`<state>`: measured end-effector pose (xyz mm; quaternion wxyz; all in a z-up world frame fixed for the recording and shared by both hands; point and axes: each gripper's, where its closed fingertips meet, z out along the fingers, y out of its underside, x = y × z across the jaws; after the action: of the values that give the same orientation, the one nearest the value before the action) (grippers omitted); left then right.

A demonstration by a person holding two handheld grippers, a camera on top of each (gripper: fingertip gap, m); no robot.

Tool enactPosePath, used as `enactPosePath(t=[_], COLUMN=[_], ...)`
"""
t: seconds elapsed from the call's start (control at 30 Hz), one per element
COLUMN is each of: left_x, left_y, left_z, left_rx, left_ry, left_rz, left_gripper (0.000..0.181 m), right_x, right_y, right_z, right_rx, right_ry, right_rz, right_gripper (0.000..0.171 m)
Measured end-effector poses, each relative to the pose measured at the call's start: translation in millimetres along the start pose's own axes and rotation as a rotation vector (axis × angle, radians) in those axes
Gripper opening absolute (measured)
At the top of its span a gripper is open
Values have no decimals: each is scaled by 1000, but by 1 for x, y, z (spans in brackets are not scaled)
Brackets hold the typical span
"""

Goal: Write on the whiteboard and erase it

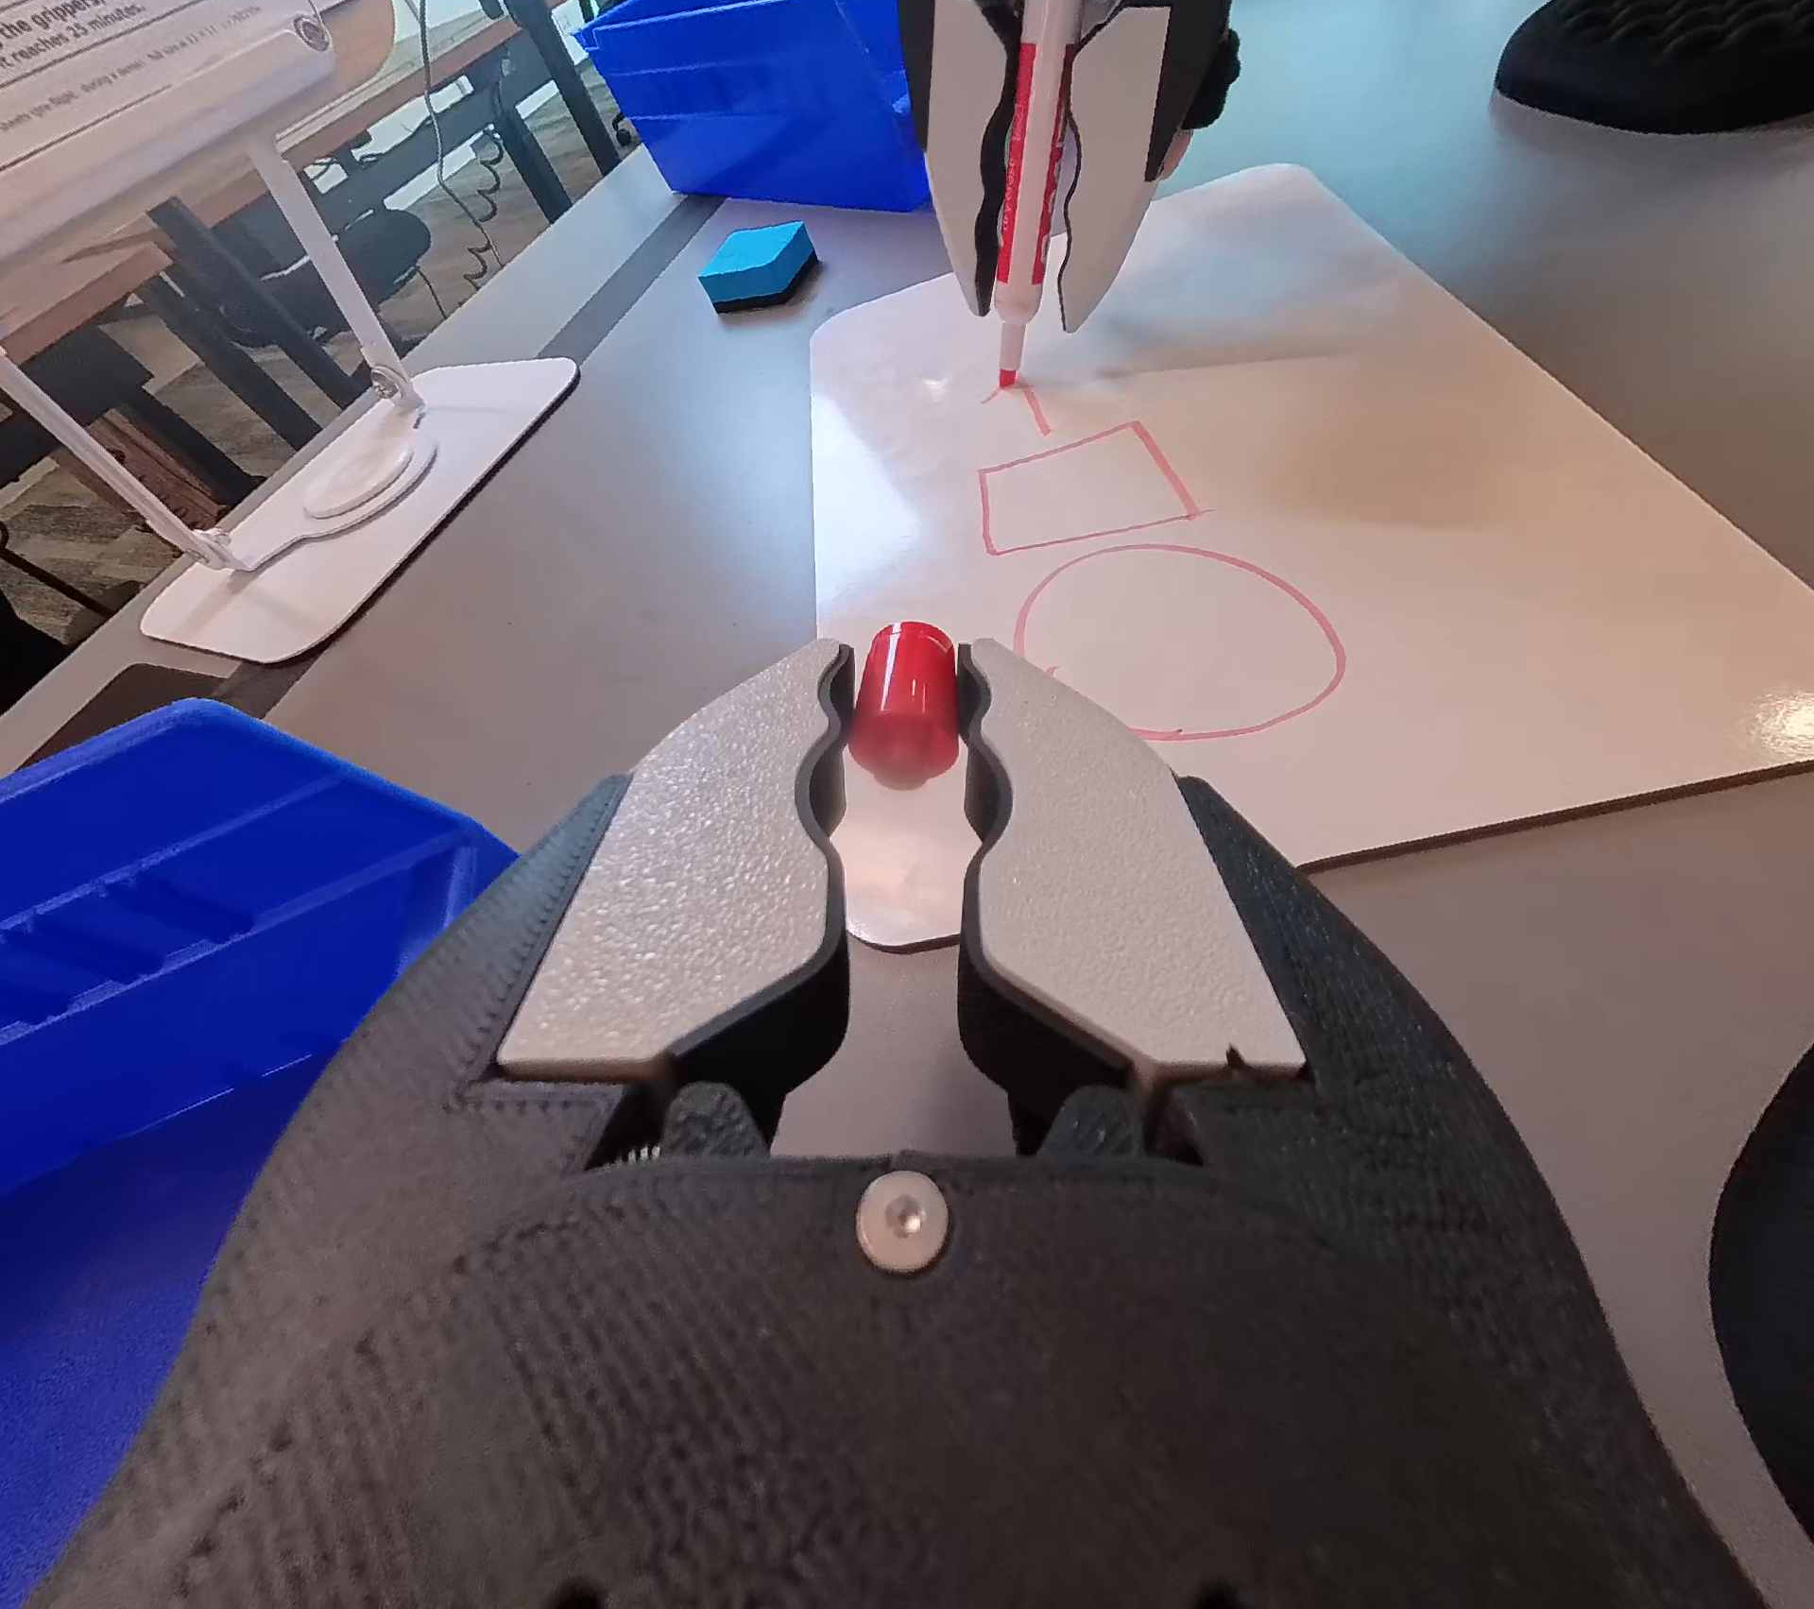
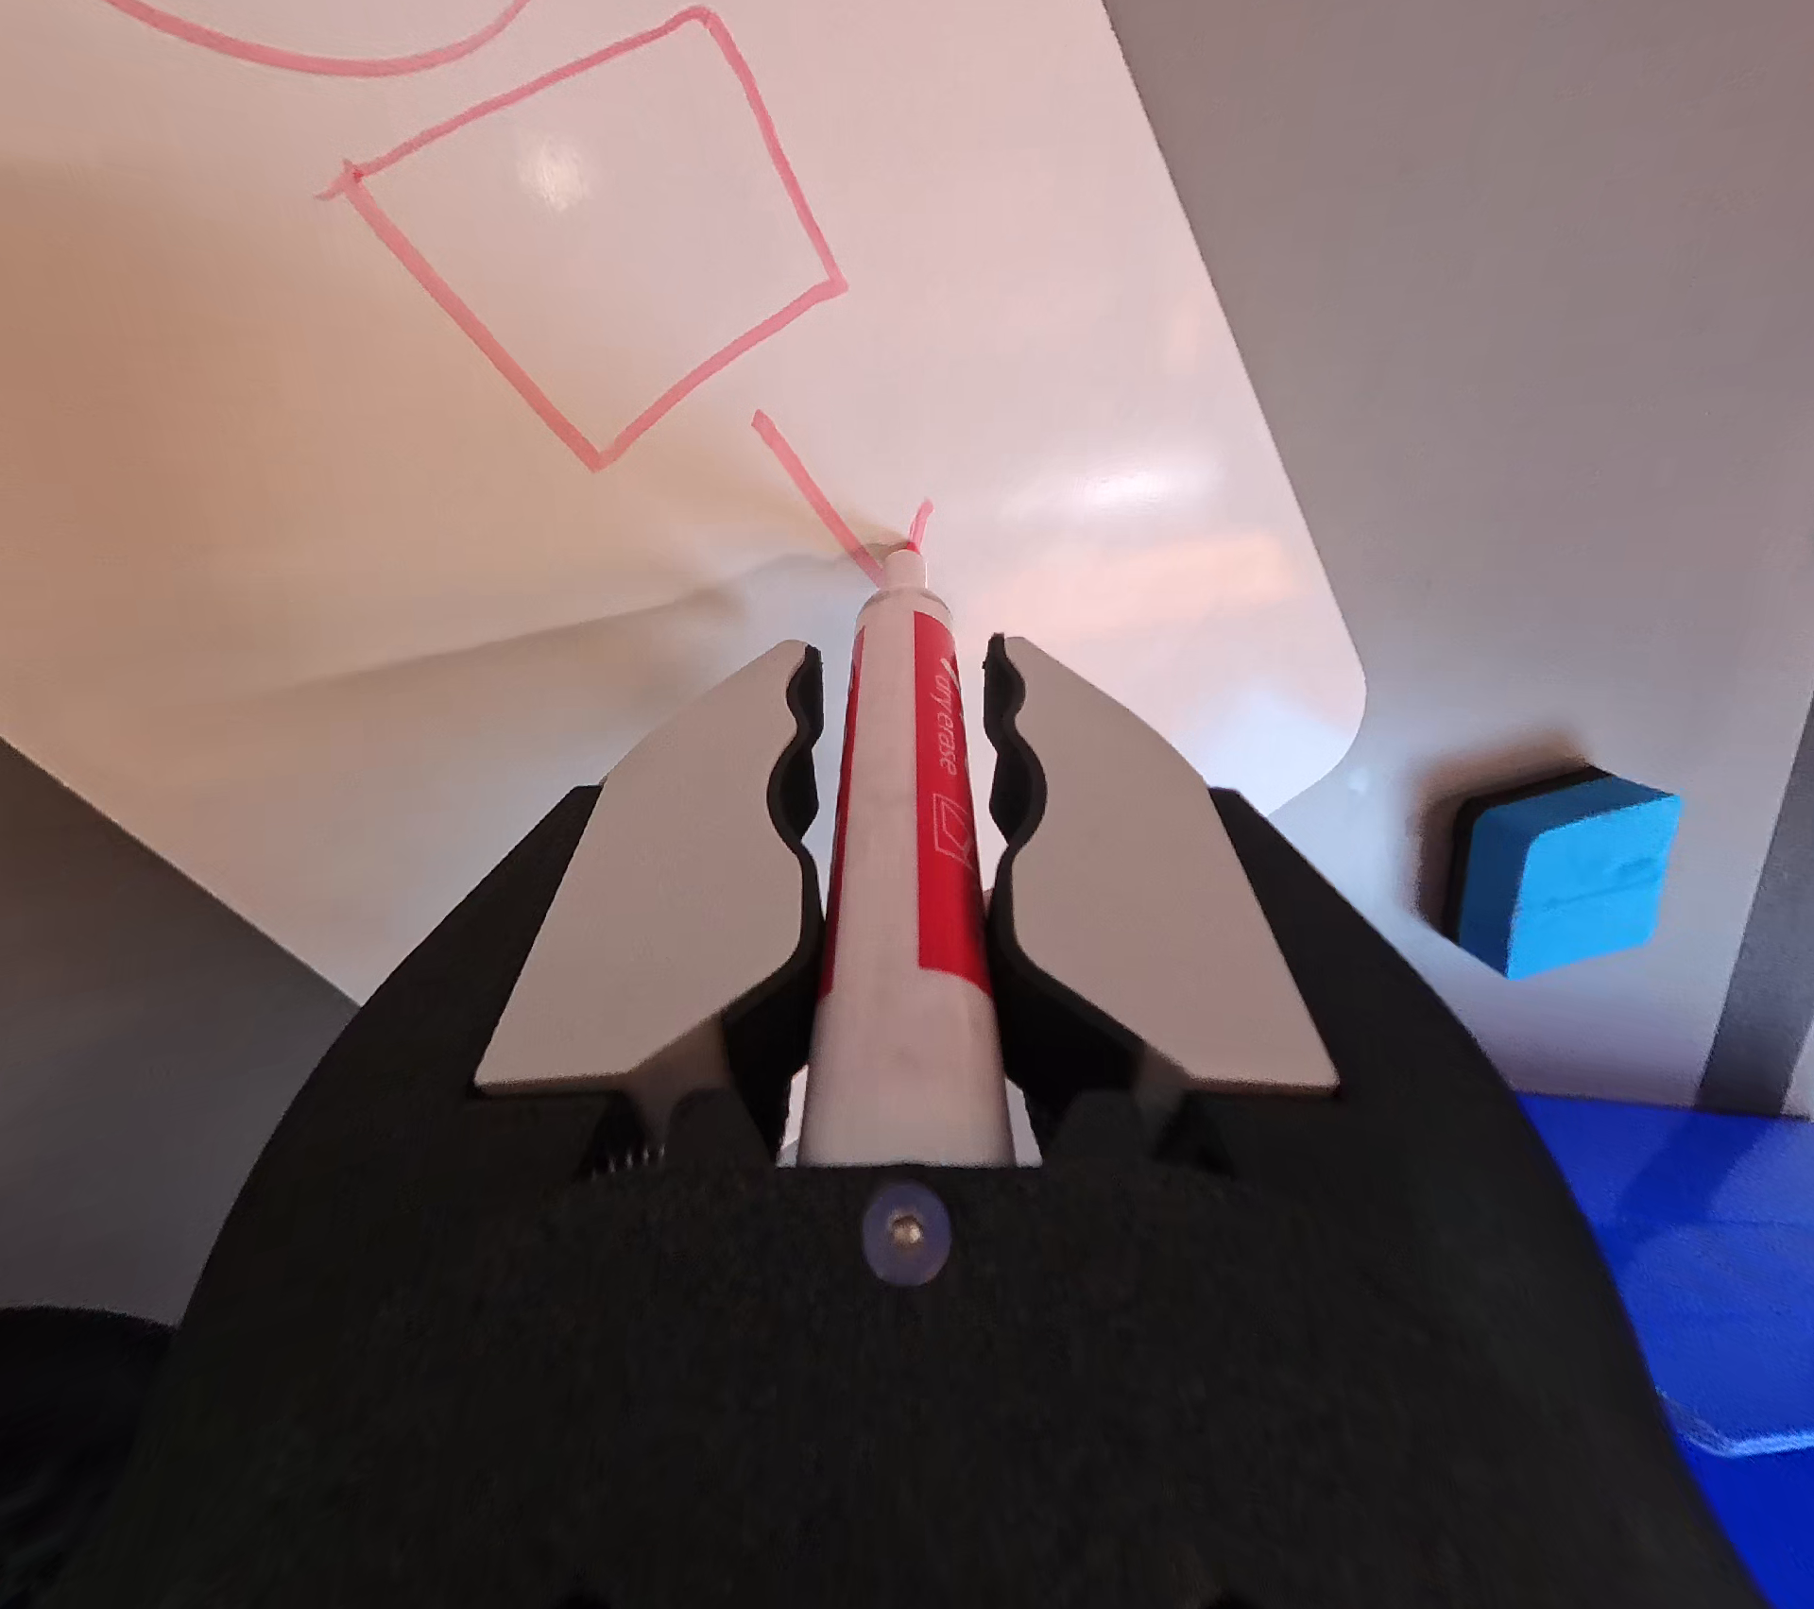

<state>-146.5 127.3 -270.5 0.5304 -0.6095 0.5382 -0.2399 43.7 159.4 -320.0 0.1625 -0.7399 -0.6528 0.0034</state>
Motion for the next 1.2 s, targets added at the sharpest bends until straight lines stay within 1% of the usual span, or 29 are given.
enactPosePath(t=[0.3, 0.43, 0.67, 0.8, 0.97, 1.2], left_x=[1, 2, 1, 1, 2, 2], left_y=[-2, -2, -2, -2, 0, 1], left_z=[0, 0, 0, 0, 1, 1], left_rx=[2, 2, 3, 3, -1, -5], left_ry=[1, 1, 0, 0, 3, 4], left_rz=[5, 6, 5, 5, 2, -3], left_gripper=[20, 20, 20, 20, 20, 20], right_x=[-2, -5, -24, -9, 15, 2], right_y=[18, 14, -2, -1, 13, 8], right_z=[-5, -5, -6, -18, -27, -12], right_rx=[-17, -9, 17, 68, 84, 88], right_ry=[12, 8, -15, 4, 58, 19], right_rz=[30, 24, -26, 33, 94, 70], right_gripper=[33, 33, 33, 33, 33, 33])
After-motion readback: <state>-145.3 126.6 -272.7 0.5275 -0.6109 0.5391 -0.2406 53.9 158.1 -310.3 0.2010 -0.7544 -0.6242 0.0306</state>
